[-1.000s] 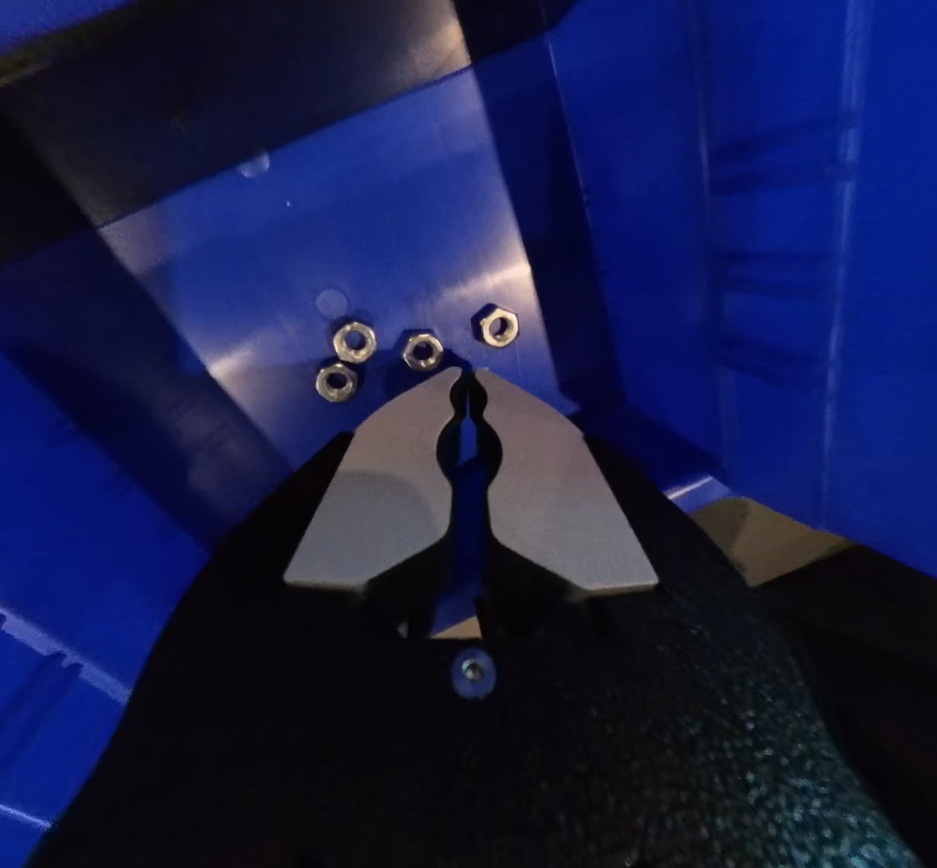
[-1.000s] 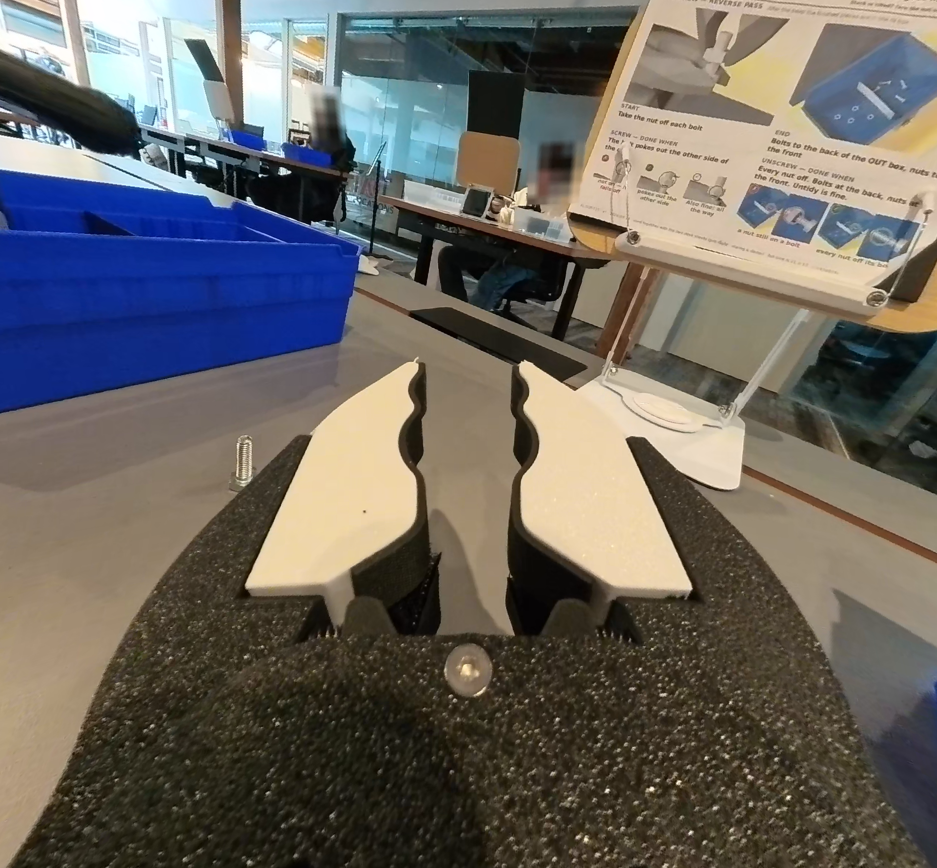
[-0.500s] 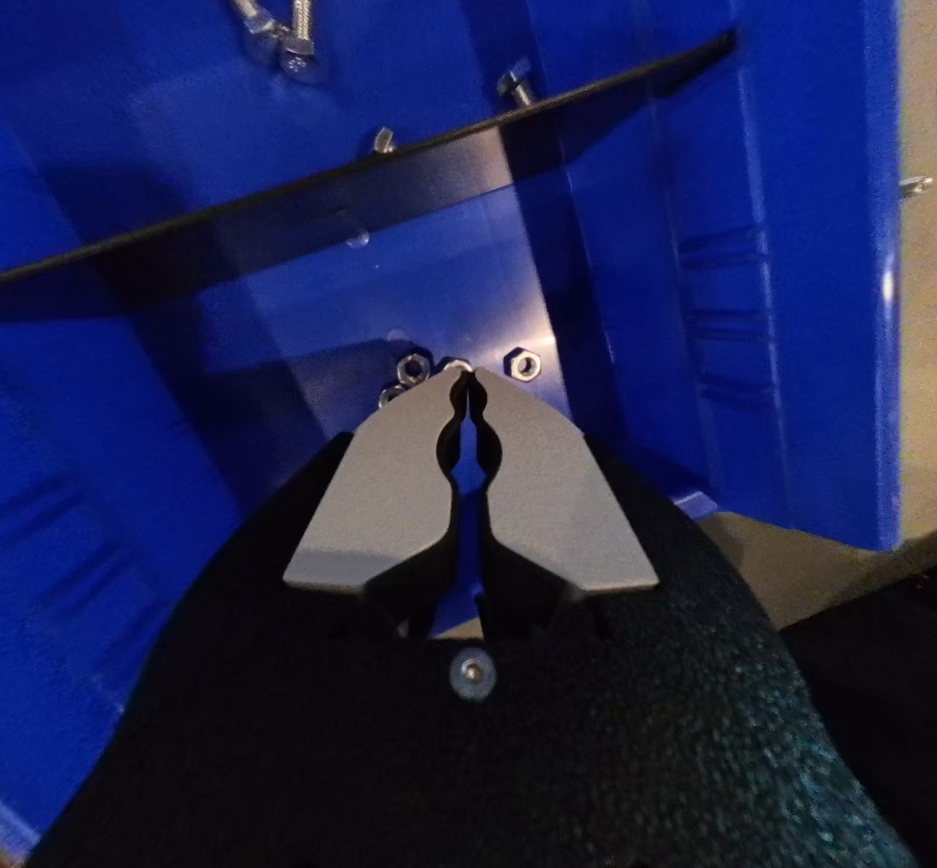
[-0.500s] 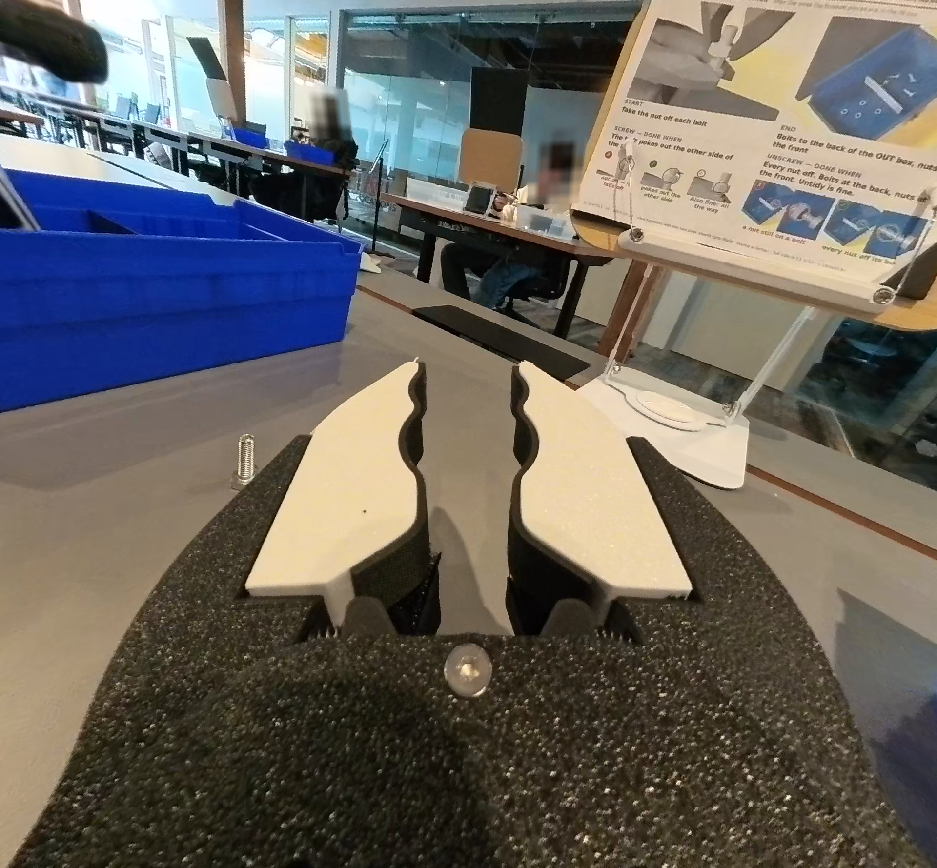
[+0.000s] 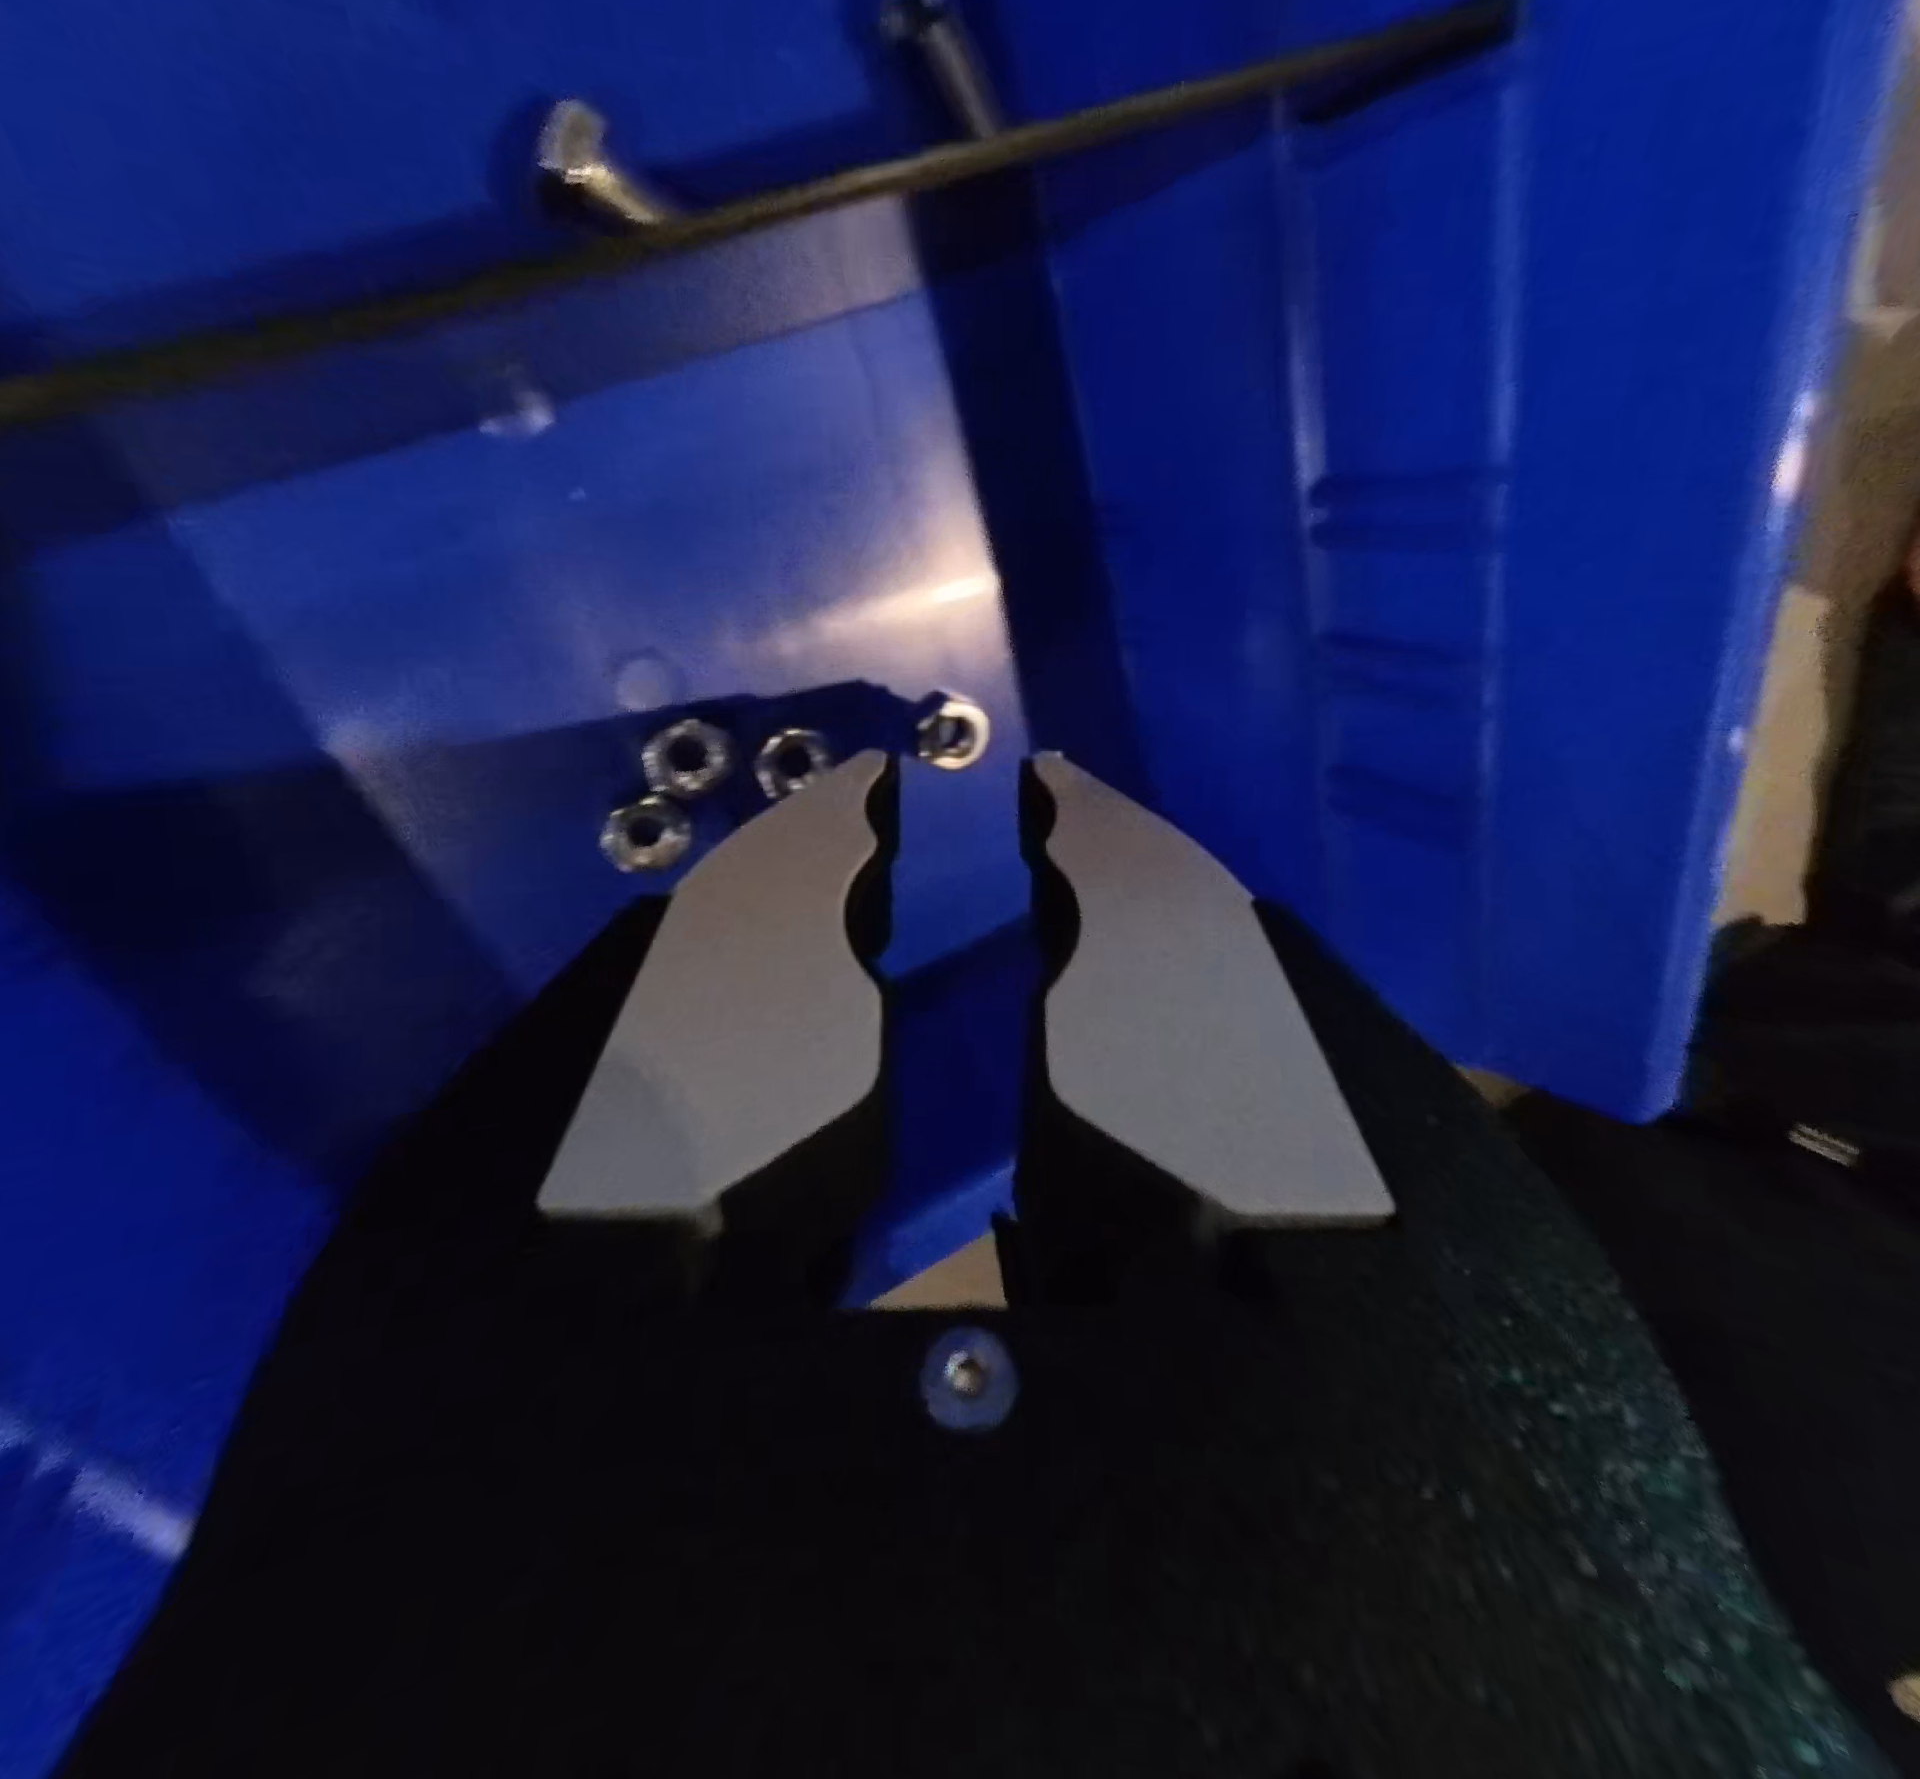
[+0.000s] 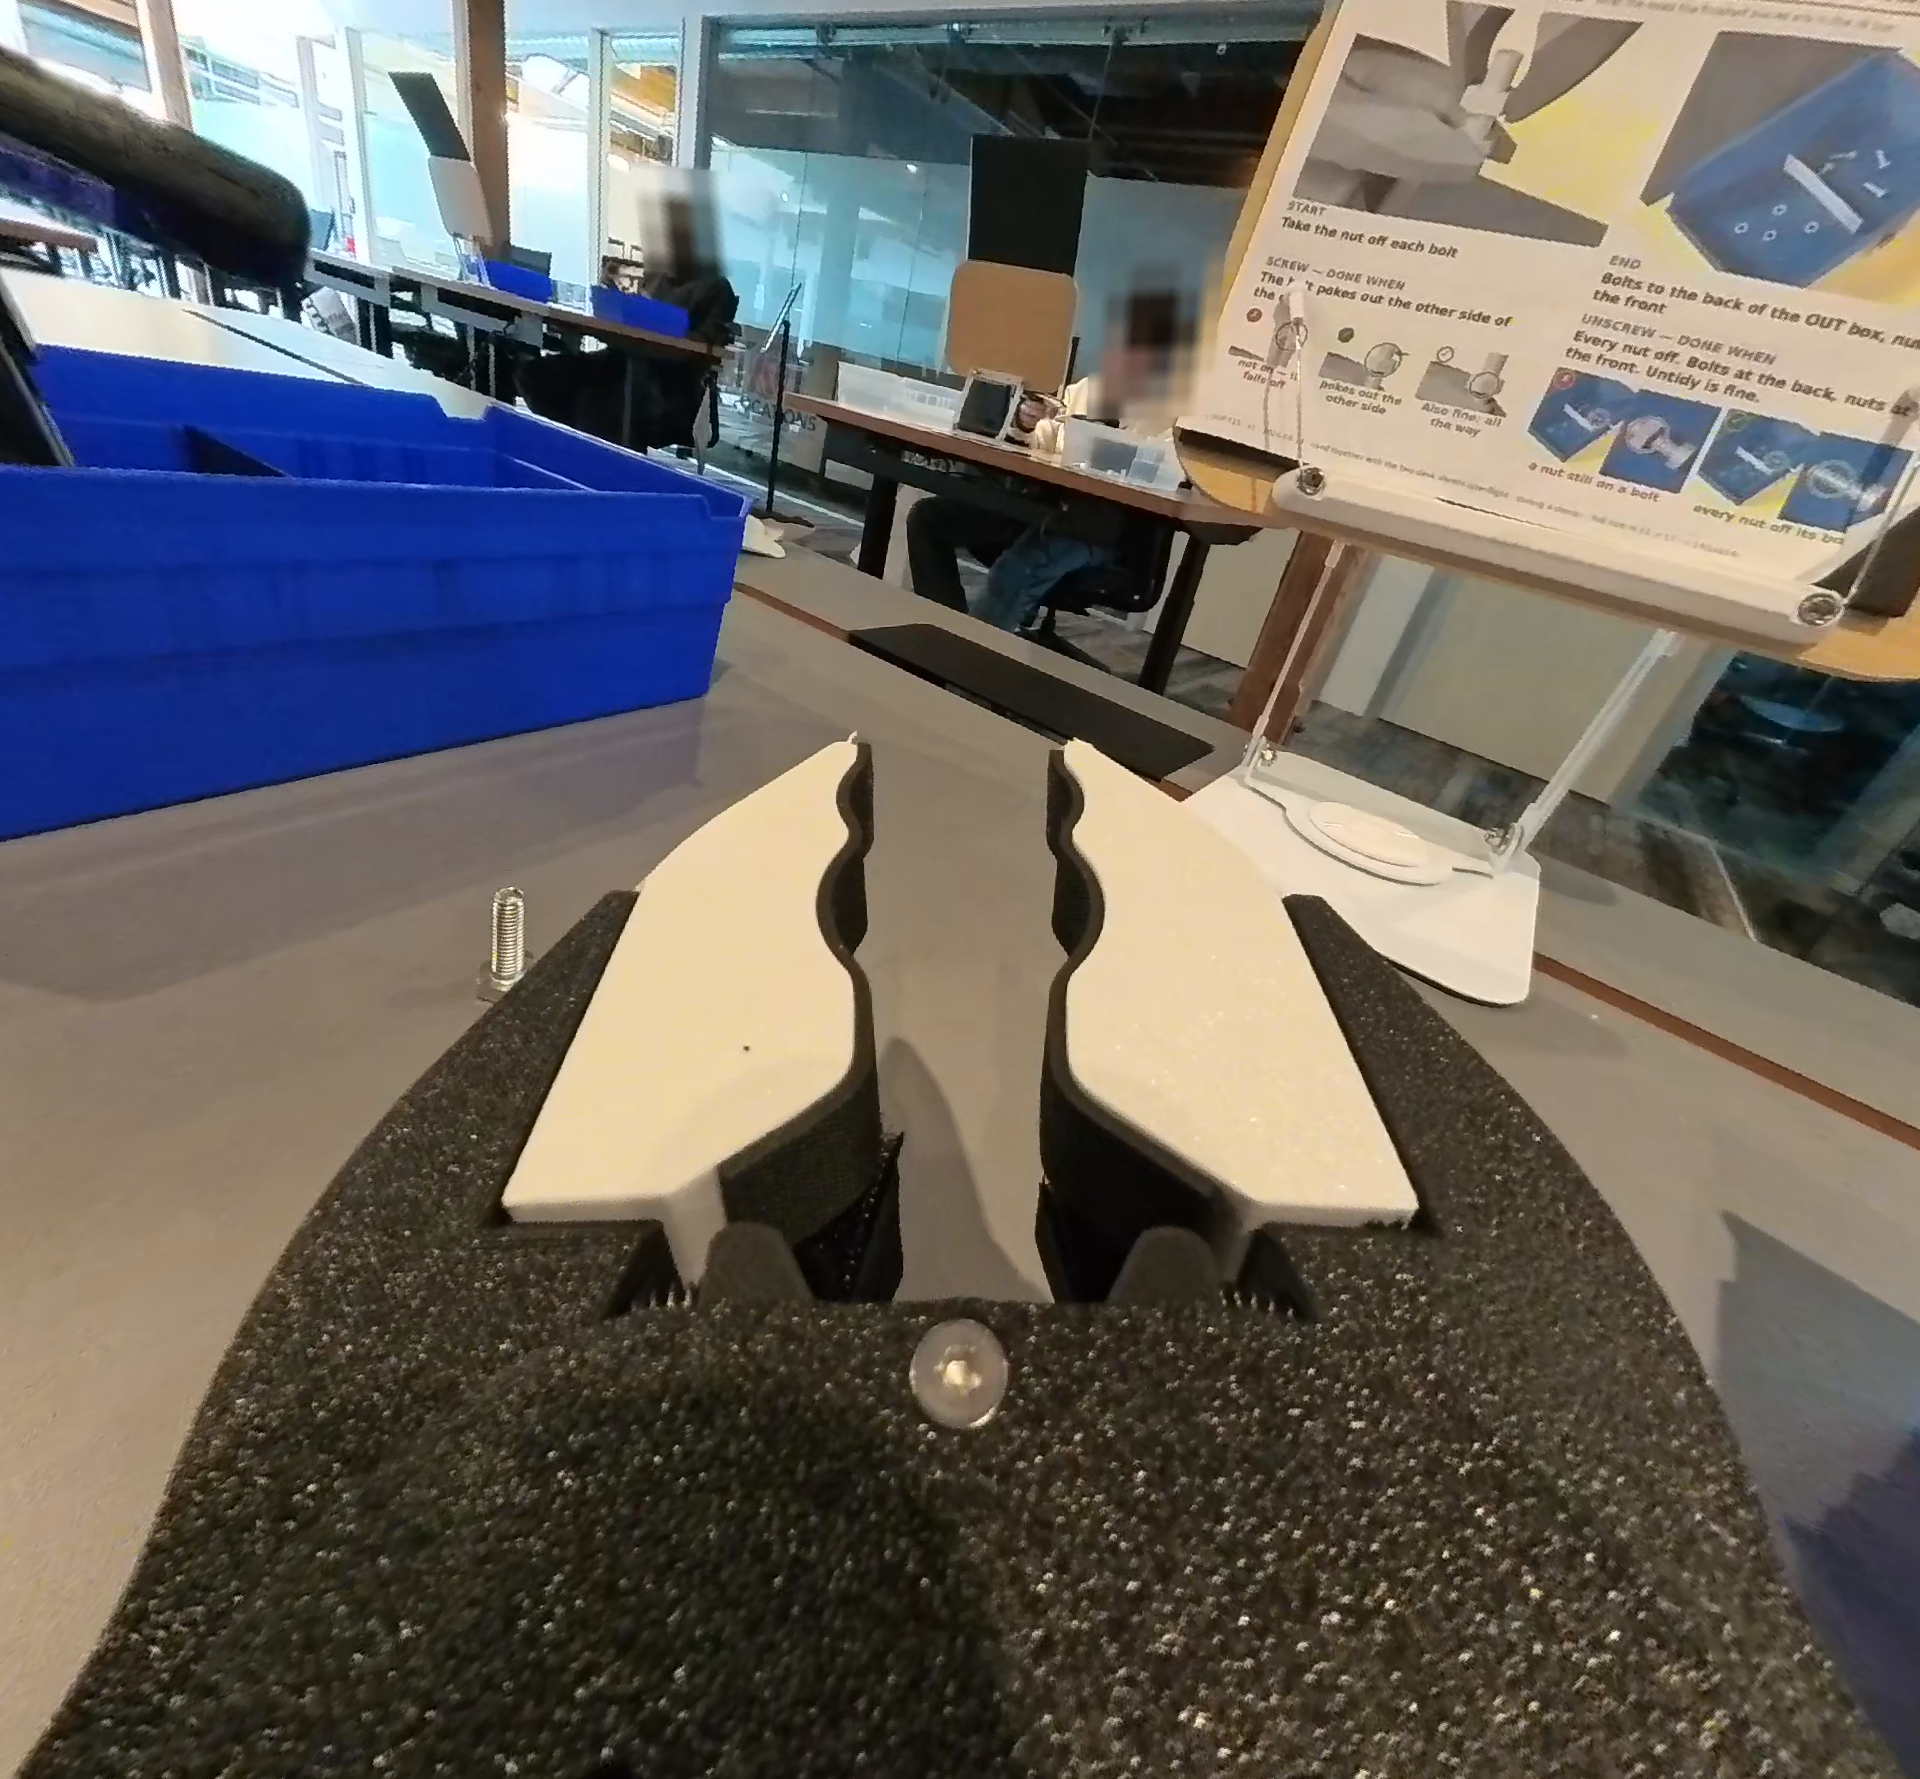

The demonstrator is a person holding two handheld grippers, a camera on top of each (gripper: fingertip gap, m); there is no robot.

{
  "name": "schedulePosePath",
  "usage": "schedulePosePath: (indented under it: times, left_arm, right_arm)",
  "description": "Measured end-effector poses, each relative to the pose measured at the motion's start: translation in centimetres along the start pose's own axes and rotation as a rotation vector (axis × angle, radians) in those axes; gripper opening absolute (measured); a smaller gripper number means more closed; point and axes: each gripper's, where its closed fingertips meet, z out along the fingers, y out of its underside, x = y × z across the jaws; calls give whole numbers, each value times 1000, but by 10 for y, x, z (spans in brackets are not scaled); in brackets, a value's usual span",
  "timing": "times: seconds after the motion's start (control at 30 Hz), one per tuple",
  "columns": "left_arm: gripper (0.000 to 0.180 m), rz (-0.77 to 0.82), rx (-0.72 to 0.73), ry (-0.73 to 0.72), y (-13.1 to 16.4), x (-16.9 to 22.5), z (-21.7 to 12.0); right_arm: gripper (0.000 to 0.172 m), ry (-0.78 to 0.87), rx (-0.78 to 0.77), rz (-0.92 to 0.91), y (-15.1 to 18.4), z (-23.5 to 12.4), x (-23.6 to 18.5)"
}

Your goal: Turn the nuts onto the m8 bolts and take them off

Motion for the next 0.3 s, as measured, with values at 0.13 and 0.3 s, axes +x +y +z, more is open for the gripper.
schedulePosePath:
  times: [0.13,0.3]
  left_arm:
    - [22,27,-28,-11,3,6,7]
    - [23,41,-46,-50,2,4,14]
  right_arm:
    - [31,-2,-2,-2,0,0,-1]
    - [31,-2,-1,-2,0,0,-1]
